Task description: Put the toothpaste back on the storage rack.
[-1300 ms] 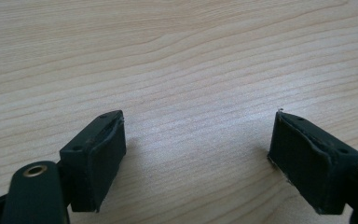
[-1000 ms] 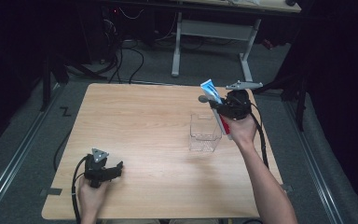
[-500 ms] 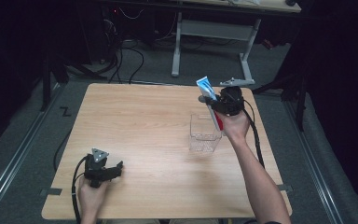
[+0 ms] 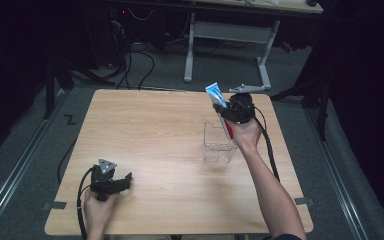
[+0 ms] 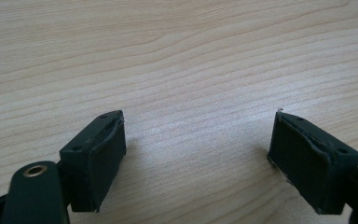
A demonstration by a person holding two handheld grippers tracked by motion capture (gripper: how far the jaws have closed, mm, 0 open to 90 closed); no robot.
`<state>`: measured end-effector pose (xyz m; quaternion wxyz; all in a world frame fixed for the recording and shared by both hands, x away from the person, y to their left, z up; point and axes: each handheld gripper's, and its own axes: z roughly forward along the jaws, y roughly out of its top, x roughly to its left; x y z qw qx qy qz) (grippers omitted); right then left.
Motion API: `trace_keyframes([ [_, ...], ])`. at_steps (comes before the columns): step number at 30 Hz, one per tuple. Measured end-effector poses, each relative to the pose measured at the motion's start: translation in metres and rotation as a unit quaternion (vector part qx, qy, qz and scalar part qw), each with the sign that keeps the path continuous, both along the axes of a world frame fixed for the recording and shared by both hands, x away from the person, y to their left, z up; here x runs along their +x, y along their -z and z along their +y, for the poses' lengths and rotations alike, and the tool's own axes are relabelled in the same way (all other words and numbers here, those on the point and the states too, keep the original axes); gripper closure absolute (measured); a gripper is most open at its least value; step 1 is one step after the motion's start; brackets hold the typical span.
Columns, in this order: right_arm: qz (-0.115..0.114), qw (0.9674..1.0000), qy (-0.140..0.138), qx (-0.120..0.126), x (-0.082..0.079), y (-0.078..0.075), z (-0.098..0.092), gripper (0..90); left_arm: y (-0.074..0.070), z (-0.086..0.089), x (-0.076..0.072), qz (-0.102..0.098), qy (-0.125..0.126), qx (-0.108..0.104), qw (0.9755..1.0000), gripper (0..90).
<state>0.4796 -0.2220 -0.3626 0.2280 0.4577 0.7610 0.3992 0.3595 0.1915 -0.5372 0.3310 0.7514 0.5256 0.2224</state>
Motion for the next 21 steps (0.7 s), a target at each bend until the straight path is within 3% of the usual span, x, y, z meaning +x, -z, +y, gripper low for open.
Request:
trace_keyframes([
  [21,0.016,0.9998,-0.01,-0.008,0.002,0.016,0.009,68.7,0.0,0.0,0.0,0.0,0.001,0.0,1.0,18.6],
])
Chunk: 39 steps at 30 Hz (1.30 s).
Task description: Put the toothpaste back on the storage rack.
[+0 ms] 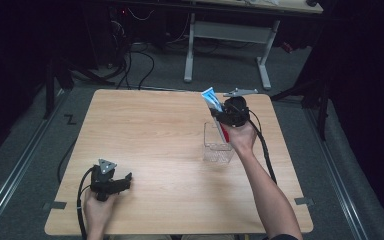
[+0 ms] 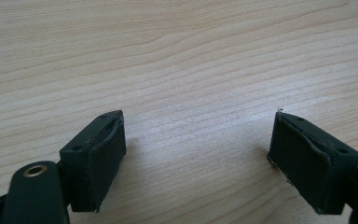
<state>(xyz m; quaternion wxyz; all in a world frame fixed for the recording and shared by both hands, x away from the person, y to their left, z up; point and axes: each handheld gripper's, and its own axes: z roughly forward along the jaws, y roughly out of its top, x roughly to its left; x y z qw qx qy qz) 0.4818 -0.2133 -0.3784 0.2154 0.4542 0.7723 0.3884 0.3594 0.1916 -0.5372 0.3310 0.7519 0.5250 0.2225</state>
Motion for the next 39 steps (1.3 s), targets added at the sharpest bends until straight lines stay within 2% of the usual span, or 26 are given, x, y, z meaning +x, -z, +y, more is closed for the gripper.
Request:
trace_keyframes([
  [4,0.004,1.0,0.001,0.003,-0.001,0.003,-0.001,68.6,0.0,0.0,0.0,0.0,0.0,0.0,1.0,18.6],
  [22,0.009,0.9999,-0.007,-0.009,-0.003,0.016,0.001,68.1,0.0,0.0,0.0,0.0,0.0,0.0,1.0,18.6],
  [33,0.021,0.9995,-0.012,-0.019,-0.004,0.021,0.003,67.8,0.0,0.0,0.0,0.0,0.0,0.0,1.0,18.6],
  [39,0.018,0.9996,-0.012,-0.019,-0.006,0.026,0.004,67.8,0.0,0.0,0.0,0.0,0.0,-0.001,1.0,18.6],
])
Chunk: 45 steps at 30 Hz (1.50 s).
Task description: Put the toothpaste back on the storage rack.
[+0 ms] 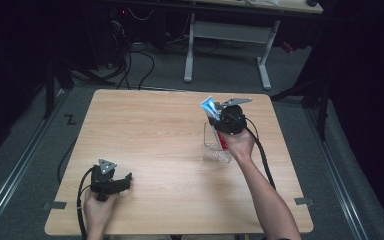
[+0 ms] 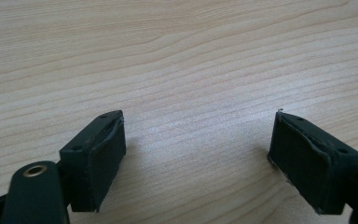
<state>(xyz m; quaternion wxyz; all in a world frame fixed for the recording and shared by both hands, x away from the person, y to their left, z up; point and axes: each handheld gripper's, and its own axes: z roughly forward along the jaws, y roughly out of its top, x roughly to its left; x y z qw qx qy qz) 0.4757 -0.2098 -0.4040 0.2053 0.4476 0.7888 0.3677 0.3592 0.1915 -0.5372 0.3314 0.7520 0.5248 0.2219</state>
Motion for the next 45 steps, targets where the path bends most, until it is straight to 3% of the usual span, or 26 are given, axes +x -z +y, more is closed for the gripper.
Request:
trace_keyframes([
  [14,0.007,1.0,0.0,-0.003,-0.003,0.007,-0.005,67.5,0.0,0.0,0.0,0.0,0.0,0.0,1.0,18.5],
  [27,0.013,0.9995,-0.013,-0.027,-0.005,0.015,0.002,67.0,0.0,0.0,0.0,0.0,0.001,0.001,1.0,18.3],
  [38,0.024,0.9995,-0.01,-0.017,-0.008,0.027,-0.005,66.3,0.0,0.0,0.0,0.0,0.001,0.001,1.0,18.3],
  [45,0.027,0.9994,-0.013,-0.018,-0.008,0.029,0.003,64.0,0.0,0.0,0.0,0.0,0.001,0.001,1.0,18.3],
])
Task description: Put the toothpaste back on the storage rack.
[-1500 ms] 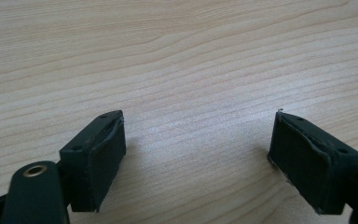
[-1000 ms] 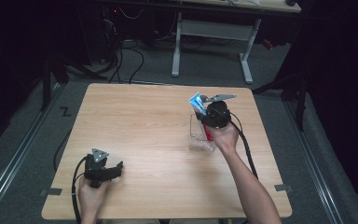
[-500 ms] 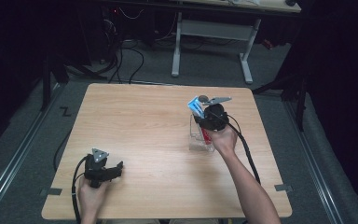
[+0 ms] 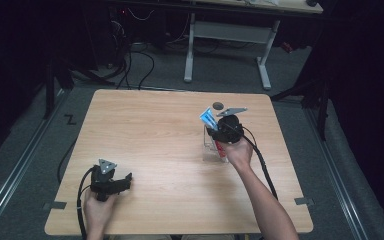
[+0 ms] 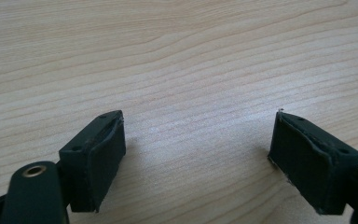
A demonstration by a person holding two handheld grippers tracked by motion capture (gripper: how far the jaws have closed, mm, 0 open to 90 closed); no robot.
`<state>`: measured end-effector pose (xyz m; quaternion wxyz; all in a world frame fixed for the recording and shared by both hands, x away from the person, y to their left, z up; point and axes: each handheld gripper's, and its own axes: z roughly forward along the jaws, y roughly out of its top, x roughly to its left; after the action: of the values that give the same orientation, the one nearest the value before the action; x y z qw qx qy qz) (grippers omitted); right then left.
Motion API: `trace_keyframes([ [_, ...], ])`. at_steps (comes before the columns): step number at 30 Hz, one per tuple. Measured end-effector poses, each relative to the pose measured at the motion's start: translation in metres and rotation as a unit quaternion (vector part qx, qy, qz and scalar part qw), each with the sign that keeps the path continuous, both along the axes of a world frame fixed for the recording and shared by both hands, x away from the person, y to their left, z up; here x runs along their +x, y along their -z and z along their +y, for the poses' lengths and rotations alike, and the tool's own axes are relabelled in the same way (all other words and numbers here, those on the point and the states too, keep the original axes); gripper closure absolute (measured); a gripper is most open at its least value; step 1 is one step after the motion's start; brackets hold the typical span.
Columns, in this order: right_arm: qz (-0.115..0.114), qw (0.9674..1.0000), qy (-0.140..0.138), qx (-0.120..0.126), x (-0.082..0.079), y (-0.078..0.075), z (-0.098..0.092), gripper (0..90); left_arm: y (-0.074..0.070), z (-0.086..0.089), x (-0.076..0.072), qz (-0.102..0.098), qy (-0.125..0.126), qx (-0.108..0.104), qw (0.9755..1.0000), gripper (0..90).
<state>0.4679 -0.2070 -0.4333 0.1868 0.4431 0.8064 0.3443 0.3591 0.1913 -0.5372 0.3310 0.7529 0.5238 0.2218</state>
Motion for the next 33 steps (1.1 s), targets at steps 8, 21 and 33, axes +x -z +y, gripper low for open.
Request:
trace_keyframes([
  [8,-0.002,0.9995,0.005,0.033,-0.003,-0.006,-0.007,55.9,0.0,0.0,0.0,0.0,0.0,0.0,1.0,18.2],
  [21,-0.024,0.999,0.009,0.036,-0.012,-0.019,-0.015,49.6,0.0,0.0,0.0,0.0,0.0,0.0,1.0,18.2],
  [33,-0.04,0.9982,0.013,0.042,-0.017,-0.027,-0.025,48.8,0.0,0.0,0.0,0.0,0.0,0.0,1.0,18.2],
])
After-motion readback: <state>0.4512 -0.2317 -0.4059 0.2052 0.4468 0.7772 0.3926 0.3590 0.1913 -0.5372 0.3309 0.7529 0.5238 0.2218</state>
